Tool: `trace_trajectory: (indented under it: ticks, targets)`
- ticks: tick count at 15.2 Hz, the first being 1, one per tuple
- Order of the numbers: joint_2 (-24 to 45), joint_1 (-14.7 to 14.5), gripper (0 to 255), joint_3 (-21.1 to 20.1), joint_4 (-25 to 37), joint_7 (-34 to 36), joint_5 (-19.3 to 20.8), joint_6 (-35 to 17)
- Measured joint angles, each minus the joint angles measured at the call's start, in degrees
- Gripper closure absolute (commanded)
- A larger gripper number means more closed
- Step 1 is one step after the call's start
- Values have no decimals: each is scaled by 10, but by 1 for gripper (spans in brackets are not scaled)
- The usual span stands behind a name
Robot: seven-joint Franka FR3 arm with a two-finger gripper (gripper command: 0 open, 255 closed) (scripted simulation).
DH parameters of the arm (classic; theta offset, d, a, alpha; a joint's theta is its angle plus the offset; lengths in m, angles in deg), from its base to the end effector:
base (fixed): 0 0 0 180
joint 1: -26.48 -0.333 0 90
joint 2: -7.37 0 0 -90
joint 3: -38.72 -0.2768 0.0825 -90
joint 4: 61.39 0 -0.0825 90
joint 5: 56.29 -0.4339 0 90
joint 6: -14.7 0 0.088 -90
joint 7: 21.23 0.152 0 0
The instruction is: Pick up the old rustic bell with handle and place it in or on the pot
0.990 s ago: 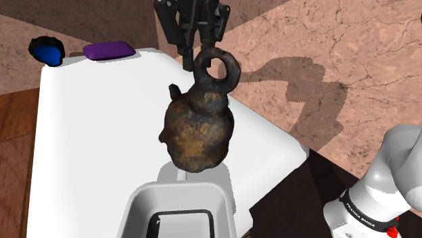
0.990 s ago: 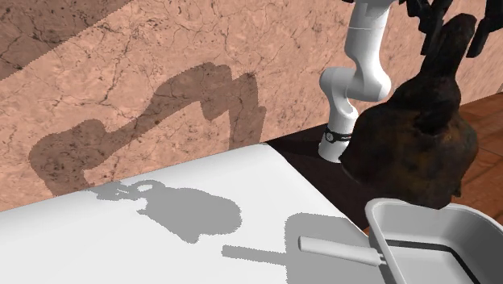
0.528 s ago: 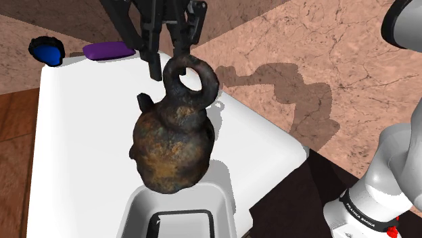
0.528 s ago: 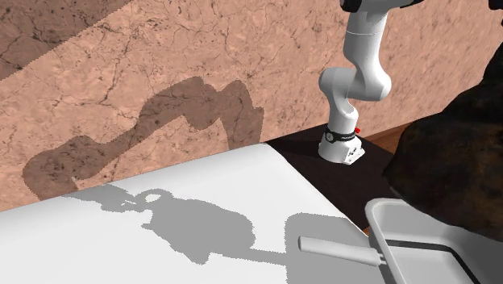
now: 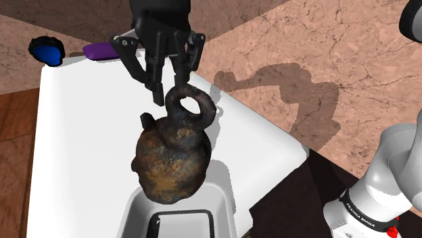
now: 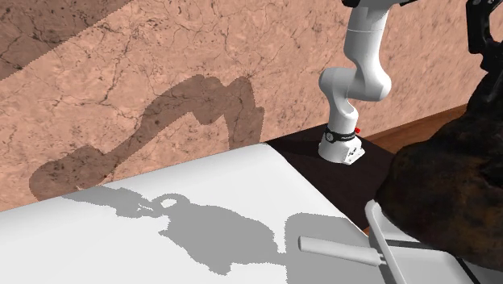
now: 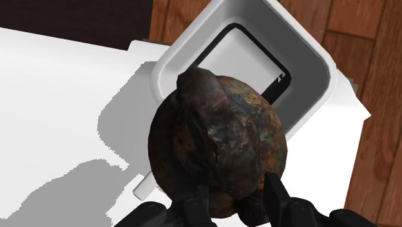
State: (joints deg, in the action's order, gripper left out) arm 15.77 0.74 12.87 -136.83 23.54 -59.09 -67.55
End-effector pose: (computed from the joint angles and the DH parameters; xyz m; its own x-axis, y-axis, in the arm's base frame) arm 0.3963 0.4832 0.5783 0.9884 0.1238 -0.0879 0.1178 -0.9905 -0.0706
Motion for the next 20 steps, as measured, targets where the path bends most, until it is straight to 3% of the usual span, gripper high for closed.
trace_trajectory:
  ticks: [20]
  targets:
    - [-47, 11, 255, 5, -205, -27, -20, -171]
